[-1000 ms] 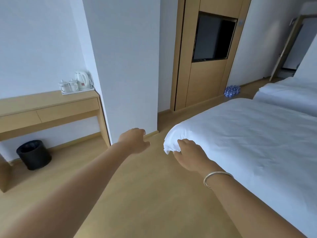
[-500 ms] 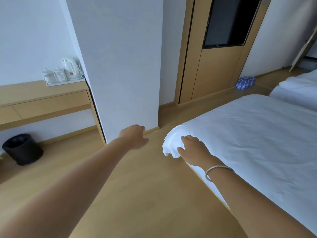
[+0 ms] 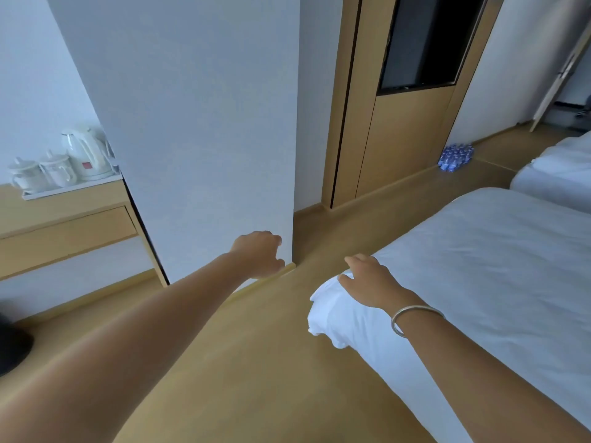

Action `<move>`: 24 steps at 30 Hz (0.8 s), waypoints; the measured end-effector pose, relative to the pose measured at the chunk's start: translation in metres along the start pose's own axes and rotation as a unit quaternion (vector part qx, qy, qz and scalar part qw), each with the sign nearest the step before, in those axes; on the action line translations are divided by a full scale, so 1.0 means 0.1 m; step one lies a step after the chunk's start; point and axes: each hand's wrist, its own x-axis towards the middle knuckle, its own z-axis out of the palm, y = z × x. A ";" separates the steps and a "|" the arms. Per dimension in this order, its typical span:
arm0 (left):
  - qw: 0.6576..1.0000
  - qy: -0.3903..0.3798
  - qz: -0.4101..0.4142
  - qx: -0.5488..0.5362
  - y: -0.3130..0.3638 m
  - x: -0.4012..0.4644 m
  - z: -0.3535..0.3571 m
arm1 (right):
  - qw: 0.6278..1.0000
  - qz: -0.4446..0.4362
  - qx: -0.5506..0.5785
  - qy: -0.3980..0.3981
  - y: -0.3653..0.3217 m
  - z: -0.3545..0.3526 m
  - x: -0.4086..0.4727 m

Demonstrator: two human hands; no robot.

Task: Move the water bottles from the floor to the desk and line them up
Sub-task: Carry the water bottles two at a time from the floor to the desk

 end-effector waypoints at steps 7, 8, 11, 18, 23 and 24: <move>0.999 -0.023 0.035 0.023 -0.45 1.31 -0.06 | 0.998 0.048 0.031 -0.016 -0.02 -0.06 1.23; 0.999 -0.030 0.039 0.023 -0.48 1.48 -0.03 | 0.998 0.054 0.031 -0.019 0.01 -0.07 1.39; 0.997 -0.047 0.057 0.023 -0.56 2.02 0.05 | 0.997 0.069 0.035 -0.023 0.11 -0.10 1.88; 0.994 -0.075 0.081 0.021 -0.59 3.54 0.07 | 0.994 0.092 0.045 -0.049 0.60 -0.13 3.20; 0.993 -0.074 0.087 -0.020 -0.47 4.79 -0.21 | 0.990 0.110 0.071 -0.050 0.99 -0.39 4.27; 0.993 -0.076 0.084 -0.025 -0.43 5.02 -0.25 | 0.990 0.113 0.071 -0.050 1.05 -0.44 4.47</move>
